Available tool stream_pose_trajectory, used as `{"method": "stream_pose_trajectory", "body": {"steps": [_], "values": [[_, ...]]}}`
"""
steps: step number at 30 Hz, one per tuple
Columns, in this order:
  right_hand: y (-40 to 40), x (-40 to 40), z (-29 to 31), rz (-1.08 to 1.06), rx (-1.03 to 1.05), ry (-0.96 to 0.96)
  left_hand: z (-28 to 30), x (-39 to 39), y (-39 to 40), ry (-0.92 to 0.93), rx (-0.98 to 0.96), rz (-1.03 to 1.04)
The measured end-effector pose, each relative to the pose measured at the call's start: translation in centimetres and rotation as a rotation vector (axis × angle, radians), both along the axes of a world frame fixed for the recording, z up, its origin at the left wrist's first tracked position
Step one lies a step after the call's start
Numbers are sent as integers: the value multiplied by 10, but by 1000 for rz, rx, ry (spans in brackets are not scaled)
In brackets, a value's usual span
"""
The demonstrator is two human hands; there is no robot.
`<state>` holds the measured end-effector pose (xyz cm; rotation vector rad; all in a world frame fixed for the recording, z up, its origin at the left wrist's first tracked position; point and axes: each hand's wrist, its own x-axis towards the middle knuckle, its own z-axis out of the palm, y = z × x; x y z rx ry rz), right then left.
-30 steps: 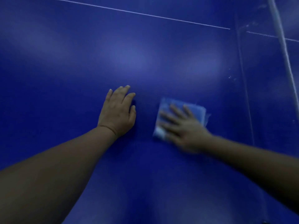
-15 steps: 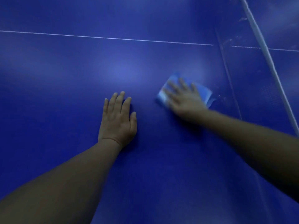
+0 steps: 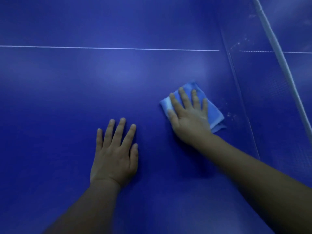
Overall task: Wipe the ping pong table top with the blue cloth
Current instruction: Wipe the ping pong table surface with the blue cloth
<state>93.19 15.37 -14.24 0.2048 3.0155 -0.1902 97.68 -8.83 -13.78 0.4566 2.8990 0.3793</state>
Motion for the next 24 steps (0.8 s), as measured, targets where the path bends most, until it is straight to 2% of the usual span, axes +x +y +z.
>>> {"method": "stream_pose_trajectory", "body": {"steps": [2, 5, 7, 9, 11, 14, 17, 20, 22, 24], "values": [[-28, -34, -2, 88, -77, 15, -1, 1, 1, 28, 2, -4], [-37, -117, 0, 177, -32, 36, -2, 0, 2, 55, 2, -15], [-6, -149, 1, 32, -15, 14, -3, -1, 2, 59, 0, -22], [37, -142, -3, -238, -48, 30, -3, -1, 0, 47, -3, -24], [45, -111, -3, -384, -37, 44, -2, -2, 0, 41, -6, -26], [8, -104, -10, -229, -81, 30, -2, -2, 0, 53, -4, -34], [12, -173, 0, -123, -109, 37, -1, -3, 2, 54, -14, -34], [66, -199, 5, -318, -86, 14, -2, -2, 2, 53, -30, -32], [90, -158, 1, -485, -71, 36, -2, -3, 1, 54, -17, -37], [84, -108, -6, -537, -45, 68, -2, -4, 0, 56, -1, -37]]}}
